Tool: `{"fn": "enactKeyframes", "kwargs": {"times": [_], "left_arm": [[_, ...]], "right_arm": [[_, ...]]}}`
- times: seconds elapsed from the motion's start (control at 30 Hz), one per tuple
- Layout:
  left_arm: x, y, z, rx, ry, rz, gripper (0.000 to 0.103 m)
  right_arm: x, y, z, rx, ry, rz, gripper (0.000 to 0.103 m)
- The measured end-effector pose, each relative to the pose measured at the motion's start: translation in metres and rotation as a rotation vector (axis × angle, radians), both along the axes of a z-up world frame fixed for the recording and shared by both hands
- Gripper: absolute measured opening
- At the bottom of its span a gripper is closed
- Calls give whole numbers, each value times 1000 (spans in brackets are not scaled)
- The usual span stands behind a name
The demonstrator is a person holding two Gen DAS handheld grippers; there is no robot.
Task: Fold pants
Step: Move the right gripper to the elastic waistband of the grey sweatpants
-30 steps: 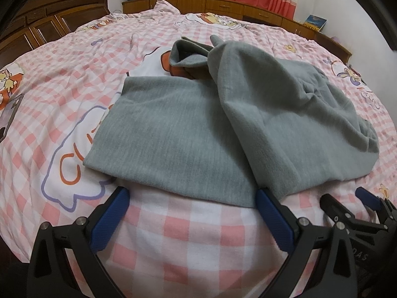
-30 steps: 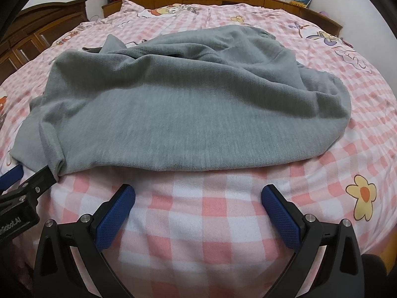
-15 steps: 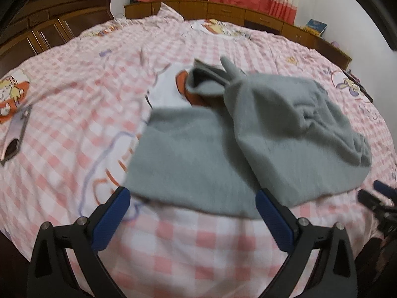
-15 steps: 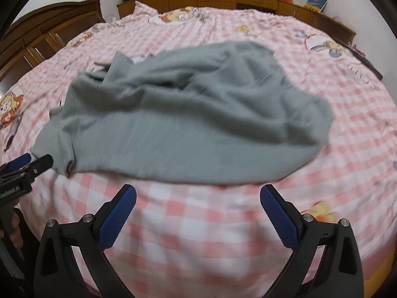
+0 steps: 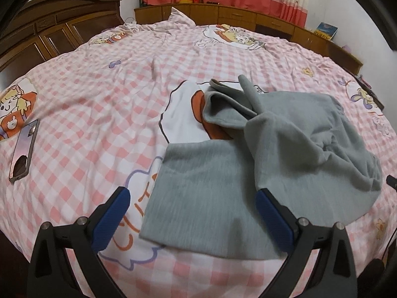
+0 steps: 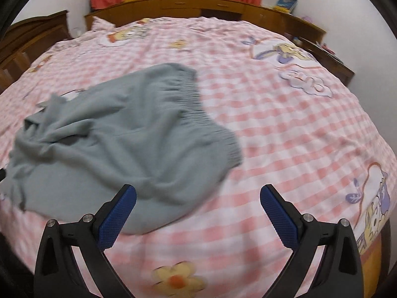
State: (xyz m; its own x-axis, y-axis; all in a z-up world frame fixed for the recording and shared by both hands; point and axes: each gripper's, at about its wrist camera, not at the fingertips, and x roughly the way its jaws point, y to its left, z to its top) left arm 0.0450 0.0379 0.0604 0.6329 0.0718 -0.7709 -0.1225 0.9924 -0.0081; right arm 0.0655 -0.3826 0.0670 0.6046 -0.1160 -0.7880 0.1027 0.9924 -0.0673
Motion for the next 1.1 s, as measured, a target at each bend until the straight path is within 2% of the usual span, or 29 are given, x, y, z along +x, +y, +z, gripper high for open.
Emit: {"fn": "enactKeyframes", "kwargs": {"times": [0.17, 0.37, 0.47, 0.53, 0.6, 0.73, 0.9, 1.1], "left_arm": [[12, -4, -7, 2, 27, -3, 103], [23, -5, -14, 60, 40, 8, 103], [27, -2, -18, 46, 49, 9, 103], [30, -3, -22, 31, 61, -2, 103], [34, -3, -24, 58, 67, 0, 103], [40, 6, -33, 122, 79, 43, 102], [39, 17, -46, 71, 76, 48, 102], [42, 24, -58, 8, 89, 45, 103]], "right_arm": [[18, -26, -14, -5, 20, -34, 102], [47, -38, -25, 2, 14, -9, 98], [62, -37, -29, 21, 10, 24, 98], [71, -36, -38, 24, 32, 27, 91], [79, -38, -50, 38, 63, 26, 85], [87, -46, -69, 106, 77, -6, 87], [89, -49, -77, 116, 79, -14, 93], [90, -45, -78, 99, 78, -14, 93]]}}
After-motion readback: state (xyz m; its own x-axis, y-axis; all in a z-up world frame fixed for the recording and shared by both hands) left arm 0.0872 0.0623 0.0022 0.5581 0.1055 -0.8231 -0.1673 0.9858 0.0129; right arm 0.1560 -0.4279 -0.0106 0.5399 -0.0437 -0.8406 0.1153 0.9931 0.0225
